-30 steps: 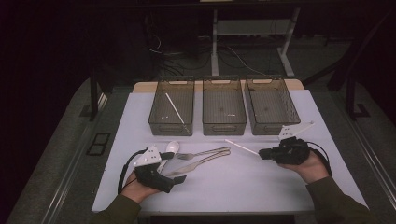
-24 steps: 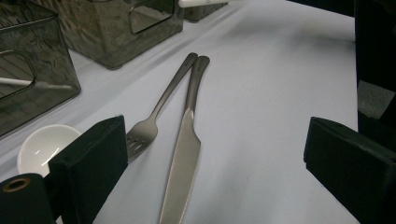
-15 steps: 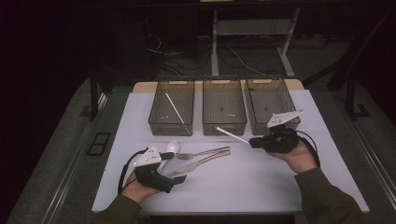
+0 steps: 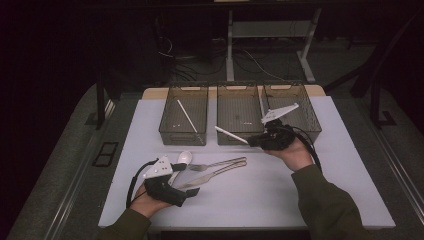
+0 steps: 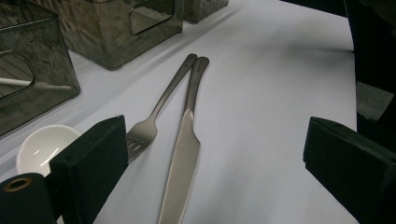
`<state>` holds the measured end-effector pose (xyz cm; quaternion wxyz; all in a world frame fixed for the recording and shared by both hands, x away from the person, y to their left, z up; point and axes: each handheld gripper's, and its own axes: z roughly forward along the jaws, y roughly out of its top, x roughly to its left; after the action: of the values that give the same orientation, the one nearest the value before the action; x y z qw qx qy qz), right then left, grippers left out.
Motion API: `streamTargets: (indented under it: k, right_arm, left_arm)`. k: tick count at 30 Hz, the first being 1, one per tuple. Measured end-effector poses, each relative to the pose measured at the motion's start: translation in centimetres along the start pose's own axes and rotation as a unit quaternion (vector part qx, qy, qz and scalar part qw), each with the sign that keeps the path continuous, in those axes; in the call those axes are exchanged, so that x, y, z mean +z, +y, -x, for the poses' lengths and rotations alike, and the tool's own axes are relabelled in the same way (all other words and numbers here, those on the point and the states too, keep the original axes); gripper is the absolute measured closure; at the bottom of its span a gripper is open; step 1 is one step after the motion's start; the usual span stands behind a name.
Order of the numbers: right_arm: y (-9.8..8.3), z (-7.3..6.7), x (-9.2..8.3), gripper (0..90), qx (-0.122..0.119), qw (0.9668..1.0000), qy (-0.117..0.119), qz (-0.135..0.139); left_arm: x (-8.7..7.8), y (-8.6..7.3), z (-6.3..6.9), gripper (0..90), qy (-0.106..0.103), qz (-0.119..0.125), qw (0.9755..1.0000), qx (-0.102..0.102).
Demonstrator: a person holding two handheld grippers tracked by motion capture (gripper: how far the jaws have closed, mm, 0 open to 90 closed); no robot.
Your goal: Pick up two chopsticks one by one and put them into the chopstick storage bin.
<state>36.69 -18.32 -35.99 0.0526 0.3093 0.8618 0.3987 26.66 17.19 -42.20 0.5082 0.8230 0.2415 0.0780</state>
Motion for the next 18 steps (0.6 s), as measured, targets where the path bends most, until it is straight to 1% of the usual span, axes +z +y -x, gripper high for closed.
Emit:
streamTargets:
  k: [6, 9, 13, 14, 15, 16, 18]
  right_arm:
    - [2.3, -0.2, 1.3, 84.6, -0.005, 0.9999, -0.009, -0.004]
    - [3.5, -0.3, 2.2, 84.6, 0.001, 0.9998, -0.018, -0.006]
    - [5.2, -0.2, 3.4, 84.6, 0.012, 0.9997, -0.022, -0.009]
    - [5.7, -0.3, 3.8, 84.6, 0.018, 0.9995, -0.025, -0.011]
    - [6.1, -0.2, 4.1, 84.6, 0.013, 0.9995, -0.027, -0.011]
    - [6.5, -0.2, 4.5, 84.6, 0.021, 0.9993, -0.027, -0.013]
    - [7.4, -0.1, 5.2, 84.6, 0.022, 0.9992, -0.03, -0.016]
  left_arm:
    - [0.1, 0.0, 0.1, 5.7, -0.002, 0.002, 1.0, -0.001]
    - [0.1, 0.0, 0.1, 5.7, -0.002, 0.004, 1.0, -0.003]
    - [0.1, 0.1, 0.1, 5.8, -0.004, 0.005, 1.0, -0.001]
    - [0.1, 0.1, 0.1, 5.8, -0.004, 0.005, 1.0, -0.002]
    - [0.1, 0.1, 0.1, 5.8, -0.005, 0.005, 1.0, -0.002]
    - [0.1, 0.1, 0.1, 5.7, -0.005, 0.003, 1.0, 0.0]
    - [0.1, 0.1, 0.1, 5.7, -0.006, 0.006, 1.0, 0.0]
